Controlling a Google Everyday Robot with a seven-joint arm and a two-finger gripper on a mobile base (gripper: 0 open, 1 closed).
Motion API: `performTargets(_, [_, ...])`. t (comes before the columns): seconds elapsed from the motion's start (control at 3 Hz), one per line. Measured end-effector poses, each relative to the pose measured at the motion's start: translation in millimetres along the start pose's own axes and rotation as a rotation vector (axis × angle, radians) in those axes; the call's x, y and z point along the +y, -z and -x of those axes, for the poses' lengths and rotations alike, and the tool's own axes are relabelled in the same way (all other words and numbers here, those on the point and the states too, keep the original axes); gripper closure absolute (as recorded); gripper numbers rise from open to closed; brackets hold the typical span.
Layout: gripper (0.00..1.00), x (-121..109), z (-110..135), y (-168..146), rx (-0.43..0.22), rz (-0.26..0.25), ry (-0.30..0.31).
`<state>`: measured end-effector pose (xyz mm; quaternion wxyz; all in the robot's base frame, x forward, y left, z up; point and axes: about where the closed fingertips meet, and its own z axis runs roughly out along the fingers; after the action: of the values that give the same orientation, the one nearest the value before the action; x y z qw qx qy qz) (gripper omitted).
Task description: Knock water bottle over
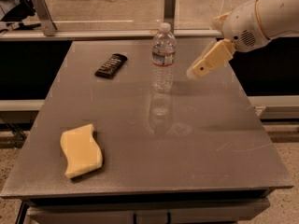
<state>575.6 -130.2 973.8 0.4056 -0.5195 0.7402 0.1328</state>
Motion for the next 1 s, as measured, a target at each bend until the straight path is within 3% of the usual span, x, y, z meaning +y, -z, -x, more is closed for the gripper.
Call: performTargets(1.0, [0.0,-15,-1,-32,-0.182,-0.026,-0.068])
